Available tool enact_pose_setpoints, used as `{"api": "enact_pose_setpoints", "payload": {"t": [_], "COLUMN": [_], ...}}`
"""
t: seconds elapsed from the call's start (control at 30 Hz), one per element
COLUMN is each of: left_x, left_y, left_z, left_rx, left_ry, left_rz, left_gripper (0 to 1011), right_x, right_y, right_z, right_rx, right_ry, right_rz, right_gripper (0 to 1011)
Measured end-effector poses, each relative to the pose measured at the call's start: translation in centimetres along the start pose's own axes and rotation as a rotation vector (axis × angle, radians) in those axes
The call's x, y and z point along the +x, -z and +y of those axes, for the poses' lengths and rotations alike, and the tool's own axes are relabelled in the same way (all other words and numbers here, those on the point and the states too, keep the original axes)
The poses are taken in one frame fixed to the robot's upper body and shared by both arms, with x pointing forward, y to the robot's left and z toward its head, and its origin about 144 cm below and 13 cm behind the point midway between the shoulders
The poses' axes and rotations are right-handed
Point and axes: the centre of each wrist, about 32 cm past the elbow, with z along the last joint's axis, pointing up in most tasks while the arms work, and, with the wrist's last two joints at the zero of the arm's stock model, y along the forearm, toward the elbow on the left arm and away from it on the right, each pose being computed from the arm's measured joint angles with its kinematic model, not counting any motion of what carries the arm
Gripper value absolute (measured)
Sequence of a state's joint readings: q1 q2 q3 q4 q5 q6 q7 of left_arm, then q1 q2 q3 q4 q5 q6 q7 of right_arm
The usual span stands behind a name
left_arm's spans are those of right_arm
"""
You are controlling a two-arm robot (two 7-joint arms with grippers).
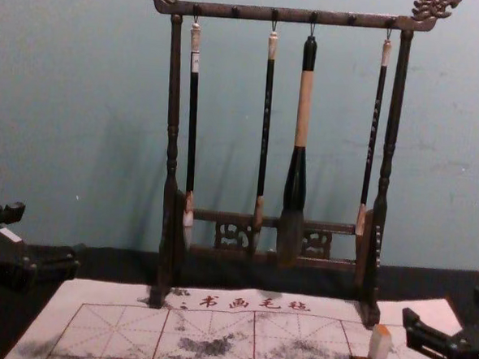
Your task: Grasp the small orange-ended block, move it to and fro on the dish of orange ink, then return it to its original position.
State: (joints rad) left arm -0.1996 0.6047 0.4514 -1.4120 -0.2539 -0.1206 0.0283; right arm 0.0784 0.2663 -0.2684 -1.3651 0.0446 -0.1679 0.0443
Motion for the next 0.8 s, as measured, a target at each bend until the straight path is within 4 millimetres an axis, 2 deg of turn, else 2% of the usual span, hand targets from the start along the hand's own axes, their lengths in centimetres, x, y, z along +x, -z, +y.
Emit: {"api": "enact_pose_setpoints", "payload": {"t": [0.8], "left_x": [0.0], "left_y": [0.0], "left_z": [0.0], "left_rx": [0.0], "left_ry": [0.0], "left_rz": [0.0], "left_gripper": [1001], "right_x": [0.02], "right_y": [-0.06], "right_z": [-0.02], "right_rx": [0.0], "right_ry": [-0.002], "right_rz": [0.001], "right_gripper": [1000]}}
